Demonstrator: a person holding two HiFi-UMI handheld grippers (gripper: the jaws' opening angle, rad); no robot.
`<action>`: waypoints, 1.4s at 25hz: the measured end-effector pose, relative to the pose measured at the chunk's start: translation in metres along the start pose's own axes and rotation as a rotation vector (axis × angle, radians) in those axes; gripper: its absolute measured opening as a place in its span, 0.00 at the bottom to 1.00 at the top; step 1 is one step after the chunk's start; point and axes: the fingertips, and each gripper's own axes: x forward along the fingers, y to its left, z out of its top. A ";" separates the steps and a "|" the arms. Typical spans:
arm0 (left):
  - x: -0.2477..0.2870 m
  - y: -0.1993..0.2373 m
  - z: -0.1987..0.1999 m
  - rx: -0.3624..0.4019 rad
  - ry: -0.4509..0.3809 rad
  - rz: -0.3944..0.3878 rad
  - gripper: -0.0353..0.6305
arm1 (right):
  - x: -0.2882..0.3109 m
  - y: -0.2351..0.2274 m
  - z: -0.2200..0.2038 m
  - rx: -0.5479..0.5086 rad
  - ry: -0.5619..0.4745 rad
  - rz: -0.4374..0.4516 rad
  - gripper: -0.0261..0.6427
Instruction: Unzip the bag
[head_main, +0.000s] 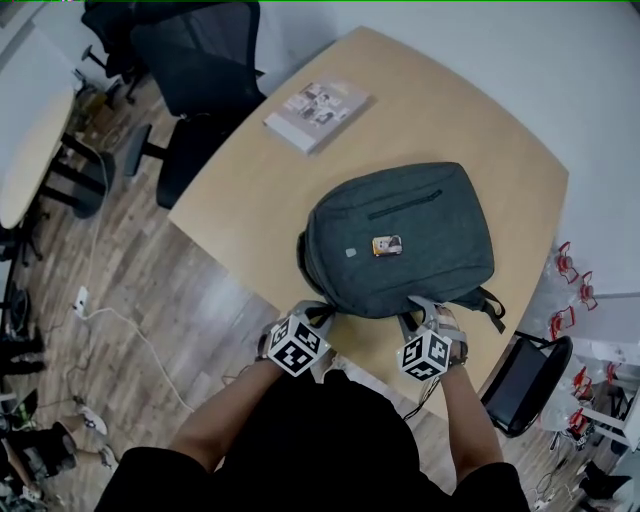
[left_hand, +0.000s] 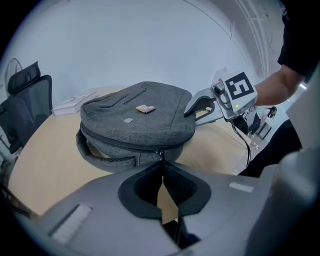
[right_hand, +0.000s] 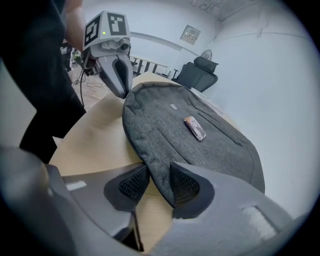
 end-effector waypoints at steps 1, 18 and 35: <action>-0.001 -0.001 -0.002 -0.008 0.000 0.006 0.10 | 0.001 0.003 0.003 0.023 0.001 -0.003 0.23; 0.004 -0.029 -0.011 -0.046 -0.016 0.055 0.10 | 0.004 0.025 0.036 0.206 -0.041 -0.009 0.24; 0.034 -0.070 0.020 -0.075 -0.075 0.025 0.10 | 0.002 0.032 0.040 0.121 -0.175 0.005 0.24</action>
